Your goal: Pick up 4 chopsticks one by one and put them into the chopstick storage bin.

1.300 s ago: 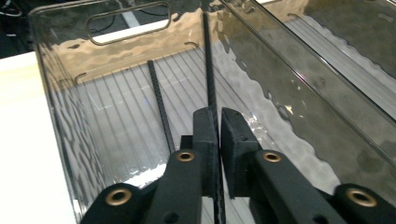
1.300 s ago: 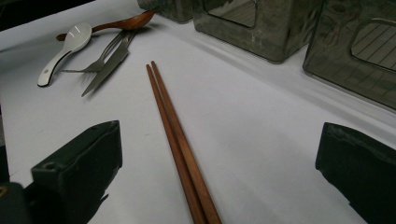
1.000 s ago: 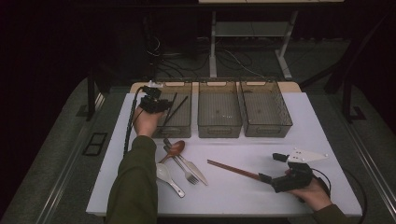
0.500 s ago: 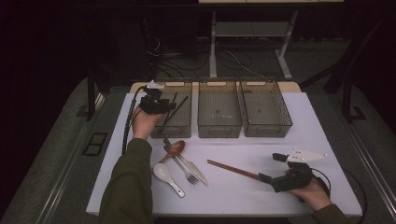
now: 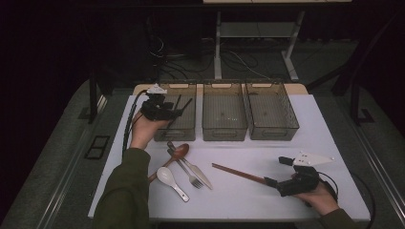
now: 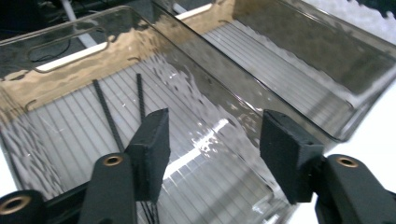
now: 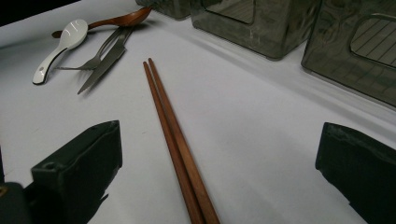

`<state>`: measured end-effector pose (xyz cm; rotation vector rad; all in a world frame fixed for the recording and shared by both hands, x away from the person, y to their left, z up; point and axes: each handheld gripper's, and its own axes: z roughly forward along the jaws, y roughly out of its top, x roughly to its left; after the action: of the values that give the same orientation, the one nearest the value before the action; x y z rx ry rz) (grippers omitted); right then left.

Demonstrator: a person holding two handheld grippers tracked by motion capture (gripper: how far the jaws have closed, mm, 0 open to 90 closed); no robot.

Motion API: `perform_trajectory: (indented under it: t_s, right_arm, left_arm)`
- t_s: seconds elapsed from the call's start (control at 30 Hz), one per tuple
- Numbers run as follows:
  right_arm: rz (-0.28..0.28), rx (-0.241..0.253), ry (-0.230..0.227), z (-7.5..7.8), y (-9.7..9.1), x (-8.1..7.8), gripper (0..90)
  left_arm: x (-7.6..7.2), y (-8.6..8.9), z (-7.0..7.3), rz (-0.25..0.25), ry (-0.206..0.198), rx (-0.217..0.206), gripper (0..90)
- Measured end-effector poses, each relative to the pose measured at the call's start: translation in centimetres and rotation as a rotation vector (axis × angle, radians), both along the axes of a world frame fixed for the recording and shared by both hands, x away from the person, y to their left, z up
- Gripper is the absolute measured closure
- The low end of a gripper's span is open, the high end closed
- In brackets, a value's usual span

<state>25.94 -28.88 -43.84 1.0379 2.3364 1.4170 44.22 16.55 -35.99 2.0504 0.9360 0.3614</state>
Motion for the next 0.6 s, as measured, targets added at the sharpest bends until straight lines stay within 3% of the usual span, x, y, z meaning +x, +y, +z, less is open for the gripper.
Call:
perform_trajectory:
  t_s: [0.17, 0.3, 0.6]
  right_arm:
    - [-0.002, 0.0, 0.002, 0.0, 0.0, 0.0, 0.8]
    - [-0.002, 0.0, 0.002, 0.0, 0.0, 0.0, 0.8]
    - [-0.001, -0.001, 0.001, 0.0, 0.0, 0.0, 0.8]
  left_arm:
    - [-1.1, -0.5, 0.1, -0.021, -0.011, -0.019, 38.4]
    - [-2.0, -0.8, 0.1, -0.054, -0.008, 0.008, 35.8]
    - [-4.4, -1.7, 0.4, -0.105, -0.034, 0.001, 28.6]
